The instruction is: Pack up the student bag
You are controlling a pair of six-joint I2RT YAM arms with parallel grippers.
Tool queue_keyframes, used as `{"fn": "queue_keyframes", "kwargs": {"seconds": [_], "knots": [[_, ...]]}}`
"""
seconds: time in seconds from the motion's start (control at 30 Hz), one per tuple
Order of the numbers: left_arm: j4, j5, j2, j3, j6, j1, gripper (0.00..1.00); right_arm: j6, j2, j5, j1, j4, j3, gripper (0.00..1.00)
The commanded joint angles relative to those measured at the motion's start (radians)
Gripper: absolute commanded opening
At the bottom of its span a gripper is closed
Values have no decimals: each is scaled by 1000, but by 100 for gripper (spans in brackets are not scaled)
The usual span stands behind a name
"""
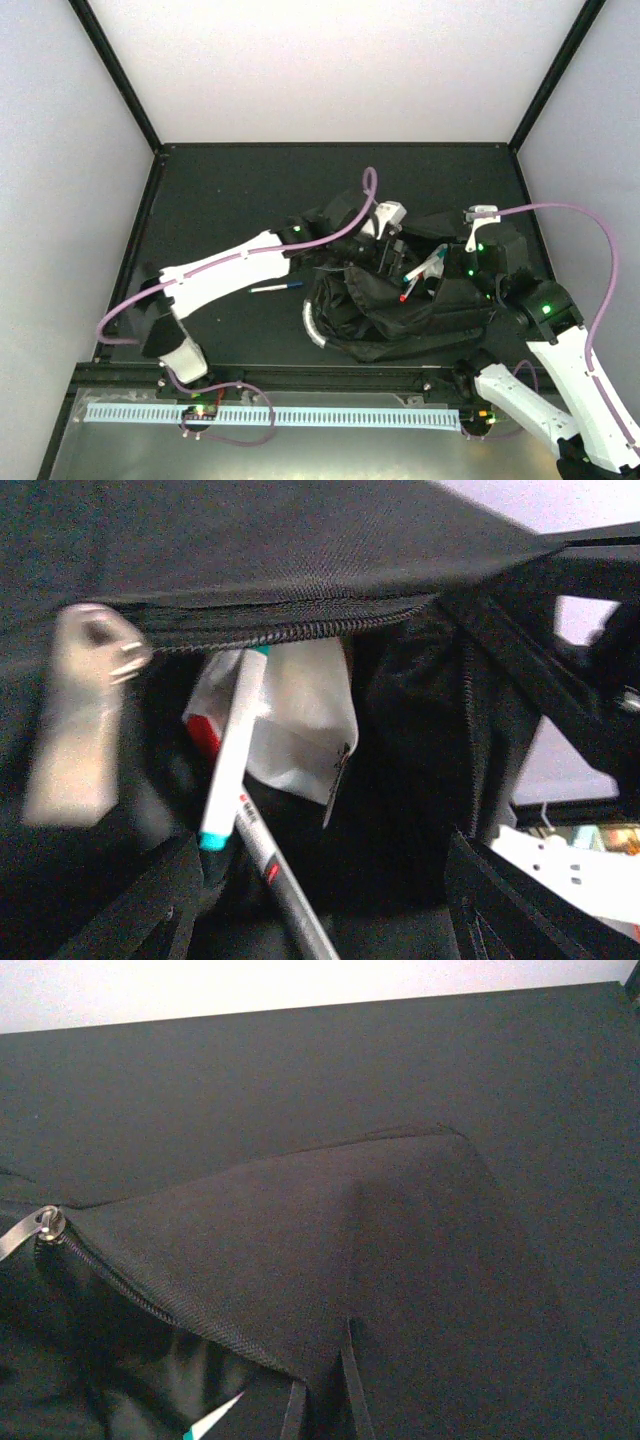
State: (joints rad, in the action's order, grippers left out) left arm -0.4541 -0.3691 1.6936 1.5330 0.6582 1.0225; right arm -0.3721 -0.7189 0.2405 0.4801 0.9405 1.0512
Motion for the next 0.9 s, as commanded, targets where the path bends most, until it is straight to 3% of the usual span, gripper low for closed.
{"fn": "queue_keyframes", "kwargs": {"seconds": [0.0, 0.17, 0.27, 0.37, 0.47, 0.7, 0.87], "knots": [[12, 155, -184, -80, -76, -4, 70, -6, 45, 43, -1, -203, 35, 5], [2, 302, -421, -215, -149, -8, 75, -1, 45, 54, 0, -194, 39, 5], [-38, 425, -574, -306, -207, -24, 97, 4, 46, 60, -1, -192, 40, 5], [-103, 572, -700, -415, -300, -48, 99, 8, 48, 66, -1, -193, 39, 6], [-180, 610, -785, -474, -374, -101, 99, 10, 46, 63, -1, -196, 38, 5], [-438, 569, -736, -449, -387, -273, 99, 22, 35, 64, -1, -201, 40, 5], [-503, 458, -638, -445, -426, -341, 99, 33, 36, 69, -1, -202, 40, 5]]}}
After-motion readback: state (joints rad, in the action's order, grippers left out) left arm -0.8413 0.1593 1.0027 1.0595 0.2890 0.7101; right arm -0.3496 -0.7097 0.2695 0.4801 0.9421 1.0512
